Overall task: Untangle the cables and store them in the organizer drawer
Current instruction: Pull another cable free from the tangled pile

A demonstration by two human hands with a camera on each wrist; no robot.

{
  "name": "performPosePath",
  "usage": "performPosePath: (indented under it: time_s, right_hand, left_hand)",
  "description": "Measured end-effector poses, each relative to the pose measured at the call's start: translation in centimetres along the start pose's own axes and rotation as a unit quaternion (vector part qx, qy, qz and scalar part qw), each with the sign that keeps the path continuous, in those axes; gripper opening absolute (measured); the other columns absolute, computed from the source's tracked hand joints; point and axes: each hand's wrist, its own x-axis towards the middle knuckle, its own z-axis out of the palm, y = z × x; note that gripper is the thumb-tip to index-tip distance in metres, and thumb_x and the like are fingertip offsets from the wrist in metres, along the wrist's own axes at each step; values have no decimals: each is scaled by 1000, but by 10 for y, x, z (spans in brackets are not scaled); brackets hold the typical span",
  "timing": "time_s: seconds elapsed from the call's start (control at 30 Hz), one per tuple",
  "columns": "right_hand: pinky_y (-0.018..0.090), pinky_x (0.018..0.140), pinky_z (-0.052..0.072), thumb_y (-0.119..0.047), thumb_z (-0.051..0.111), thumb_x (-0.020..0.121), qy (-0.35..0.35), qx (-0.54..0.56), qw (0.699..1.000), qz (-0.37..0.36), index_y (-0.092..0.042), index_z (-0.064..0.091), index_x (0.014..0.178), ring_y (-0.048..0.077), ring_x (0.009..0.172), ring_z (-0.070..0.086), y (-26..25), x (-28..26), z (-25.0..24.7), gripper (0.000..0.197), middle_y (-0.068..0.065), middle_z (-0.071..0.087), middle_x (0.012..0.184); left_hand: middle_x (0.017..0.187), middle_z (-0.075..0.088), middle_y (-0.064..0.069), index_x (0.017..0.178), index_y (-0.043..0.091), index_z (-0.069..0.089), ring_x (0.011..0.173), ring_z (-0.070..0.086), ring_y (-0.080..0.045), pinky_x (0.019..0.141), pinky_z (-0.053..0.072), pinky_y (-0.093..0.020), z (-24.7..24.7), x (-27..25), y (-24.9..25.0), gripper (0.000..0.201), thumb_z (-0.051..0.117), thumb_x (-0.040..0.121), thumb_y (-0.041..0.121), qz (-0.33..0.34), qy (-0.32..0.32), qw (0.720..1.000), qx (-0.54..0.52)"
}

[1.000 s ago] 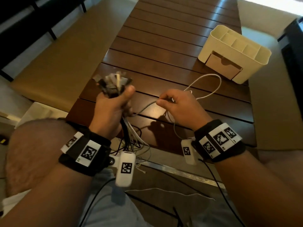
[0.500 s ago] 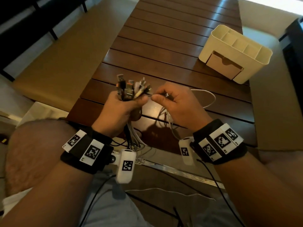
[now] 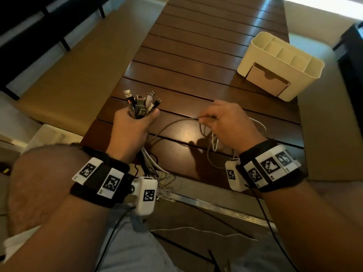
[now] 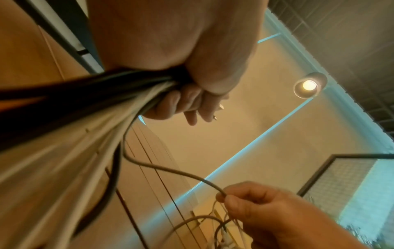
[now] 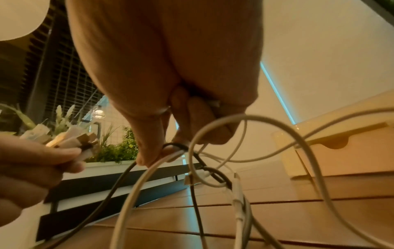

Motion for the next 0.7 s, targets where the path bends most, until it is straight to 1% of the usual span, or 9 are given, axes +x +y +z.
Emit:
performPosePath:
  time_s: [0.07, 0.13, 0.23, 0.33, 0.37, 0.43, 0.5, 0.57, 0.7]
  right_hand:
    - [43, 88, 52, -29, 62, 95, -26, -21, 999, -19, -24, 74, 105, 16, 96, 58, -4, -1, 5, 16, -6, 61, 101]
    - [42, 84, 52, -29, 62, 95, -29, -16, 998, -55, -24, 74, 105, 15, 93, 58, -12, -2, 12, 16, -6, 60, 100]
    - [34, 74, 50, -28, 62, 95, 4, 13, 993, -114, -20, 74, 101, 11, 82, 56, -25, -2, 17, 16, -7, 58, 92]
    - [15, 68, 42, -24, 64, 94, 41, 36, 988, -143, -15, 74, 97, 2, 74, 50, -29, 0, 15, 13, -11, 53, 85]
    - [15, 68, 41, -24, 65, 94, 44, 30, 988, -148, -14, 74, 98, 2, 74, 50, -28, 0, 14, 14, -11, 53, 86]
    - [25, 71, 47, -26, 63, 95, 37, -11, 988, -152, -15, 72, 102, 9, 80, 55, -22, 1, 15, 16, -7, 59, 92]
    - [36, 77, 52, -28, 60, 96, 30, -78, 989, -120, -18, 70, 107, 16, 90, 57, -12, 2, 15, 17, -4, 62, 102]
    - [42, 81, 53, -29, 57, 98, 39, -125, 990, -47, -21, 68, 107, 20, 96, 58, 3, 4, 8, 16, -3, 60, 107]
    - [41, 86, 50, -29, 57, 98, 88, -107, 986, 96, -22, 71, 104, 21, 99, 58, 29, 6, -18, 17, -2, 62, 106]
  left_hand:
    - [53, 55, 23, 91, 23, 70, 55, 49, 2, 63, 45, -30, 6, -6, 5, 6, 70, 93, 18, 37, -19, 999, 9]
    - [56, 58, 28, 102, 14, 70, 57, 52, 11, 62, 43, -17, 13, -14, 10, 9, 68, 93, 14, 67, -68, 995, 13]
    - [55, 59, 27, 90, 15, 67, 56, 54, 12, 56, 39, -6, 19, -19, 14, 8, 66, 94, 8, 80, -150, 985, 22]
    - [51, 55, 23, 73, 21, 58, 50, 49, 8, 53, 35, -7, 17, -17, 16, 27, 66, 94, 7, 87, -170, 981, 30]
    - [50, 53, 21, 72, 21, 60, 49, 47, 6, 53, 34, -9, 15, -16, 17, 26, 66, 94, 8, 95, -168, 981, 26]
    - [53, 50, 15, 74, 23, 64, 51, 42, -1, 54, 36, -19, 9, -14, 16, 22, 68, 93, 12, 98, -152, 983, -12]
    - [58, 48, 12, 74, 27, 68, 50, 39, -8, 54, 34, -28, 4, -9, 14, 23, 68, 93, 14, 76, -119, 986, -93]
    - [62, 45, 10, 78, 26, 65, 47, 35, -6, 50, 32, -26, -4, -2, 13, 19, 64, 91, 13, 40, -82, 976, -196]
    - [65, 43, 6, 87, 19, 55, 43, 27, -4, 44, 31, -18, -24, 6, 19, 9, 60, 93, 15, 7, -59, 955, -290]
